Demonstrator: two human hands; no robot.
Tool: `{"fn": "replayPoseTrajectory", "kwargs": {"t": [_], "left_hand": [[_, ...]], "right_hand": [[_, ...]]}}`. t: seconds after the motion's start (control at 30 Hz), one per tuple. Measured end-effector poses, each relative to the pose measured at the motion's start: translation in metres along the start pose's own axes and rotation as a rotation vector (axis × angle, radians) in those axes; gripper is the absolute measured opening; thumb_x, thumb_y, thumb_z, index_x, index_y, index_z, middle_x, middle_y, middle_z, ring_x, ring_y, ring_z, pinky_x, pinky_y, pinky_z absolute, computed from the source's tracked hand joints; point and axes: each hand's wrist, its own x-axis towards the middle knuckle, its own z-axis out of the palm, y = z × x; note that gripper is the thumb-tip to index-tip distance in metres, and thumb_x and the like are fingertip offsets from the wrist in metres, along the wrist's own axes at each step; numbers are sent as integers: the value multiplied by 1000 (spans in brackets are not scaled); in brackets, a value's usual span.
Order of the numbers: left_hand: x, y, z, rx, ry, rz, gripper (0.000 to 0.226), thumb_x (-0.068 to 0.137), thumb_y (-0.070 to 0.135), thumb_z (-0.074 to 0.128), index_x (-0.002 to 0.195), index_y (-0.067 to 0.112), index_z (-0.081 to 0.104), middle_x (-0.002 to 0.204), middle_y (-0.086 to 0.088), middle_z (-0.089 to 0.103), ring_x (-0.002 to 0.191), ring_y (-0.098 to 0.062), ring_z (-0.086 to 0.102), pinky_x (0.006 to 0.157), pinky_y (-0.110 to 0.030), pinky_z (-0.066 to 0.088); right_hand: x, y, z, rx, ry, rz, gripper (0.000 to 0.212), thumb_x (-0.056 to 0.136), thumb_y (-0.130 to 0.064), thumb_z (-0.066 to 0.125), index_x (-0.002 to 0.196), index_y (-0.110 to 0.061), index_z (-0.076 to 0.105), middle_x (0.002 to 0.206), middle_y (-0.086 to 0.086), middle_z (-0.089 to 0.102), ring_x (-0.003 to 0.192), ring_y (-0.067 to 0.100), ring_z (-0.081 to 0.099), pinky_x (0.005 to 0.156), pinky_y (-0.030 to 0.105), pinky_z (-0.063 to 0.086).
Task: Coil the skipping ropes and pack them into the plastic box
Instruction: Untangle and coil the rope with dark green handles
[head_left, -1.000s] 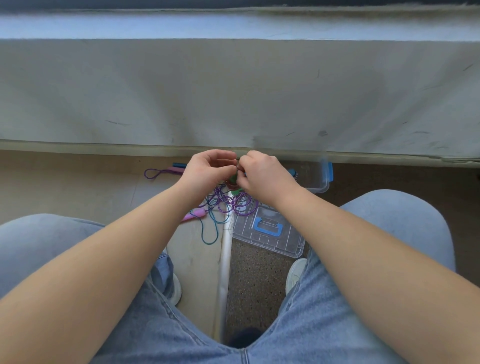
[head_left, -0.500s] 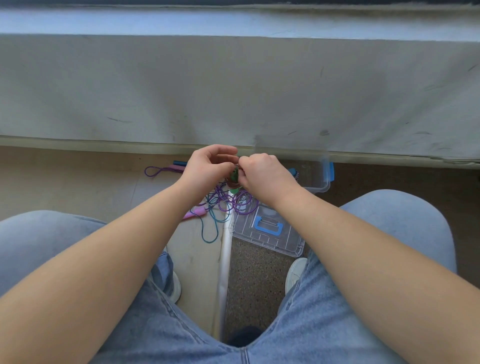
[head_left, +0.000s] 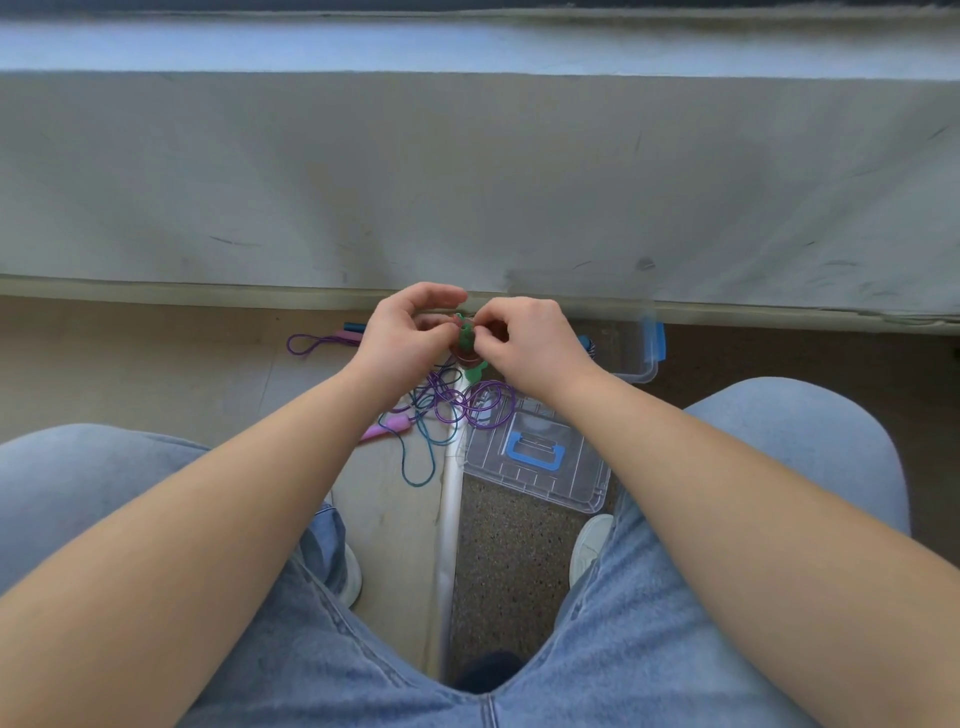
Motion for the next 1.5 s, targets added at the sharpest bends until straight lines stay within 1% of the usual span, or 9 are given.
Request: {"fn": "replayPoseTrajectory", "kwargs": {"t": [0.2,0.43,0.77,0.97,1.07,1.17,1.3,1.4,1.5], "left_hand": [[-2,-6,2,278,85,242,27,83,-3,67,97,20,72,101,1,69,84,-5,71,82,-22,57],[-1,-7,1,160,59,148,28,81,-1,74,94,24,71,90,0,74,86,-9,73,84,-21,57],[-3,-12,6,168,41,107,26,81,1,73,97,22,73,90,5,76,88,-5,73,88,-27,58],[2,-8,4,98,22,70,20,87,4,71,100,19,73,93,-1,73,78,-8,70,81,-25,57],[2,-10,5,71,-47,58,26,90,-1,61,105,20,67,93,-13,65,73,-16,60,75,-33,54],[1,-11,10,45,-58,33,31,91,-2,52,95,28,57,83,2,53,70,-19,51,69,-38,49],[3,-6,10,239,3,70,28,90,-1,45,89,26,51,80,6,58,67,-15,52,65,-31,48],[6,-10,8,554,-30,153,27,87,-3,43,98,20,55,100,-4,55,86,-19,52,73,-27,36],[5,-16,13,626,-58,166,29,86,-2,45,105,18,52,106,-6,49,97,-22,49,78,-28,34]], "right_hand": [[-1,-2,-4,96,-86,89,17,88,-20,62,94,-20,77,78,-6,69,71,9,58,68,23,43],[-1,-1,-6,108,-132,115,17,90,-21,60,96,-20,76,80,-3,71,74,13,62,65,23,45],[0,-1,-2,-234,-213,-69,22,96,-22,55,94,-15,77,84,7,67,89,32,62,76,39,49],[-3,-2,-3,162,-29,113,25,91,-19,67,114,-22,75,86,-6,72,81,9,62,78,20,45],[-3,-2,-4,209,-64,77,34,90,-17,67,122,-27,71,96,-7,64,82,9,59,75,15,43],[-2,-5,-6,400,-180,101,38,88,-11,66,120,-32,70,114,-6,66,97,11,65,90,22,52],[-4,-9,-2,491,-231,86,43,79,-14,73,108,-45,68,106,-11,74,82,9,72,89,40,59],[-3,-7,3,344,-220,141,36,74,-19,78,107,-31,70,86,-11,73,76,12,71,84,38,58],[-4,-8,6,293,-249,177,35,73,-20,78,107,-22,67,98,-7,70,84,14,68,86,37,56]]}}
